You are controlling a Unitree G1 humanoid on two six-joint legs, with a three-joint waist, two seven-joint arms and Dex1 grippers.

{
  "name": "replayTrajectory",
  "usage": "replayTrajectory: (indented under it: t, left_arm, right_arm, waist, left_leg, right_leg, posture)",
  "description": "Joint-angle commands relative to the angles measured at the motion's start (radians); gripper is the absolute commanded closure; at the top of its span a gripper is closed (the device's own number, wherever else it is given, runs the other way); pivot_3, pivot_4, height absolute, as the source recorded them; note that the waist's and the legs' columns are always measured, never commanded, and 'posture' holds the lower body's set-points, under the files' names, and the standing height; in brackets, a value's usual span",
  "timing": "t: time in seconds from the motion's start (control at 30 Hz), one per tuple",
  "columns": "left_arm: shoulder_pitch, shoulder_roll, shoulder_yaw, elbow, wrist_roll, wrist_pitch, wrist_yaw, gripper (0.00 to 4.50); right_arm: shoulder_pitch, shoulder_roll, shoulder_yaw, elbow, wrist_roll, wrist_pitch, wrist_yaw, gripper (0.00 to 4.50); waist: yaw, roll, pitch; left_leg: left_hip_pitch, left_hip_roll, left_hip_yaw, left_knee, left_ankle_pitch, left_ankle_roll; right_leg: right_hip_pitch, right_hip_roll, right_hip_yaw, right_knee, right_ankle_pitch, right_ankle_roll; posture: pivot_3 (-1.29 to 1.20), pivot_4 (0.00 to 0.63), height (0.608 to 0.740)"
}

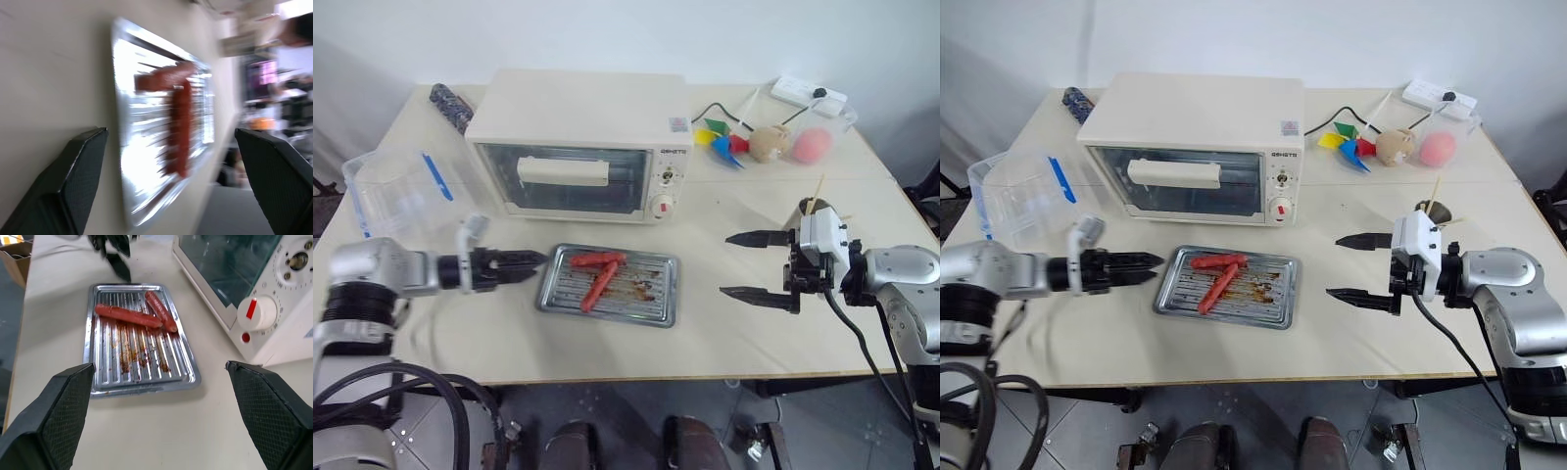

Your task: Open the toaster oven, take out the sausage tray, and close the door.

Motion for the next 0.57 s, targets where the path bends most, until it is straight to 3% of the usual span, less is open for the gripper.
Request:
replayTrajectory:
  t: [0.03, 0.1, 0.3, 0.43, 0.57]
  left_arm:
    - [0.084, -0.019, 0.138, -0.056, 0.054, -0.411, -0.099, 0.07]
    - [0.160, -0.056, 0.224, -0.084, 0.108, -0.745, -0.124, 0.07]
    - [0.349, -0.058, 0.250, -0.085, 0.240, -1.130, -0.215, 0.07]
    - [0.407, -0.053, 0.265, -0.010, 0.266, -1.240, -0.302, 0.07]
    - [0.396, -0.066, 0.292, 0.072, 0.272, -1.242, -0.273, 0.07]
  right_arm:
    - [-0.036, 0.018, 0.027, 0.036, -0.002, -0.031, 0.037, 0.00]
    - [-0.041, 0.021, 0.047, 0.071, -0.030, -0.061, 0.051, 0.00]
    - [0.017, 0.022, 0.084, 0.169, -0.158, -0.208, 0.019, 0.00]
    - [0.071, 0.035, 0.068, 0.192, -0.192, -0.258, -0.036, 0.00]
    - [0.146, 0.041, 0.046, 0.191, -0.218, -0.301, -0.099, 0.00]
  waist:
    - [0.003, 0.000, 0.000]
    - [0.008, -0.001, 0.000]
    - [0.014, -0.002, 0.001]
    - [0.012, -0.002, 0.001]
    - [0.013, -0.002, 0.001]
  left_leg:
    - [0.000, 0.000, 0.001, 0.000, 0.000, 0.000]
    - [-0.004, 0.001, 0.001, 0.001, 0.000, 0.000]
    - [-0.008, 0.000, 0.001, 0.003, -0.001, 0.001]
    - [-0.008, 0.001, 0.002, 0.003, -0.001, 0.001]
    - [-0.008, 0.001, 0.002, 0.003, -0.001, 0.001]
  right_leg:
    - [-0.001, 0.000, 0.001, 0.000, 0.000, 0.000]
    - [-0.004, 0.000, 0.001, 0.001, 0.000, 0.000]
    - [-0.006, 0.000, 0.000, 0.000, 0.000, 0.001]
    - [-0.007, 0.000, 0.000, 0.000, 0.000, 0.001]
    - [-0.007, 0.000, 0.000, 0.001, 0.000, 0.001]
  posture:
    - [0.00, 0.150, 0.740]
    - [0.00, 0.150, 0.740]
    - [0.00, 0.150, 0.740]
    - [0.00, 0.150, 0.740]
    - [0.00, 0.150, 0.740]
